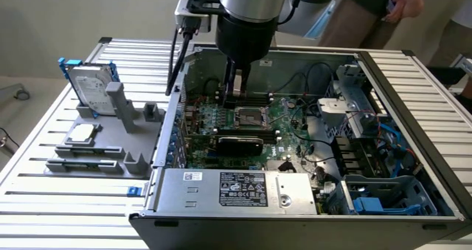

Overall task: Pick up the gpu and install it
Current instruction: 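Insert the gpu into the slot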

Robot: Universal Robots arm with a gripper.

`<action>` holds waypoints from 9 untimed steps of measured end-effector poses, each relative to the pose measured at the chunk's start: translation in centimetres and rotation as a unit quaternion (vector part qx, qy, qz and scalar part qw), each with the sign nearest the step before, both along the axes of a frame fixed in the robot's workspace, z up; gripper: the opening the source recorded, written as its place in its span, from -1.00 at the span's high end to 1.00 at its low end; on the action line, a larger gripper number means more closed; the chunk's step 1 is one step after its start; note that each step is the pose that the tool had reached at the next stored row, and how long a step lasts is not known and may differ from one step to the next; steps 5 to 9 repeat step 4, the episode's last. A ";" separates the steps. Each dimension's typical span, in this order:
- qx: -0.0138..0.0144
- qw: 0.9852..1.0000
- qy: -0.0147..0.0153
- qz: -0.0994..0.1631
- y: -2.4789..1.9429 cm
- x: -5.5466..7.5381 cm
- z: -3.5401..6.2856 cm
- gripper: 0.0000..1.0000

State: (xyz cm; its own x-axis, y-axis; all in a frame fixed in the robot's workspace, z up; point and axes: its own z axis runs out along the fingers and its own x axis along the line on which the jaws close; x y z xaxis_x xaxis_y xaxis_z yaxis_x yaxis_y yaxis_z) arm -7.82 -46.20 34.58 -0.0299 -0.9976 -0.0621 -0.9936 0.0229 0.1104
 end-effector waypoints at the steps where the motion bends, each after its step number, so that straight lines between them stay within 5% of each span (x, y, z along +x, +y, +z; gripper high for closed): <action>1: 0.000 1.000 0.000 0.000 0.00 0.0 0.00 0.79; 9: 0.000 1.000 0.000 0.000 0.00 0.0 0.00 0.79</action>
